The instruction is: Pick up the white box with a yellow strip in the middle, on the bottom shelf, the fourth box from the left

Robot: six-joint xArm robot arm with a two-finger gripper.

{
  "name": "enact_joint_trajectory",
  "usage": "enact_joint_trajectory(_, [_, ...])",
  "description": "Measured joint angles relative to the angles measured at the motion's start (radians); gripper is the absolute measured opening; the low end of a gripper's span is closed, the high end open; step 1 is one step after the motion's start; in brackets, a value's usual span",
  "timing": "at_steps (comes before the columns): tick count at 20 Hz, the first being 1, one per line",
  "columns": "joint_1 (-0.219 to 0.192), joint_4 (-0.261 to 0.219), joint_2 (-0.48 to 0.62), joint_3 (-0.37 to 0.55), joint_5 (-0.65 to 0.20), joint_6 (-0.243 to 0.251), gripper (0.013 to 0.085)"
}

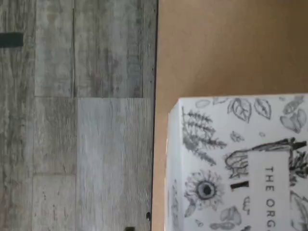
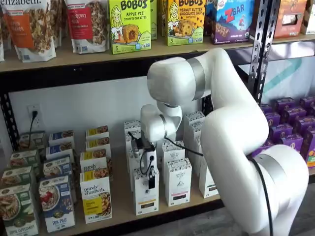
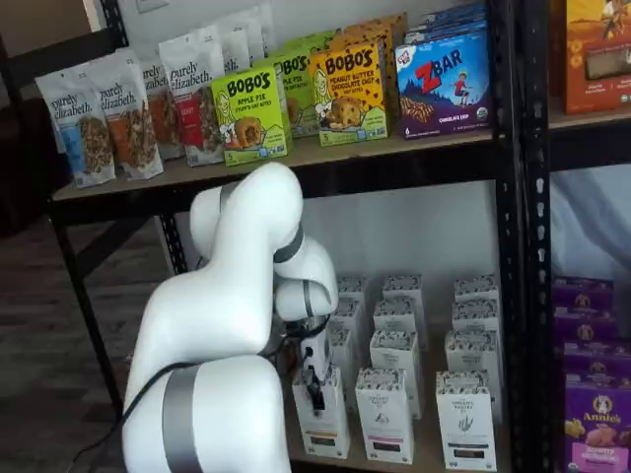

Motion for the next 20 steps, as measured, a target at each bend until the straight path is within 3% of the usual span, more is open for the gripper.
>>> enact_joint_trajectory(2, [0.0,0.003,0.0,0.003,-0.007,-0.003,0.077])
enact_joint_trajectory(6, [0.003,0.012,0.003,0.001,-0.011,-0.007,0.069])
enact_joint_trajectory(20, [0.009,0.008,0.002,0.009,-0.035,0.002,0.069])
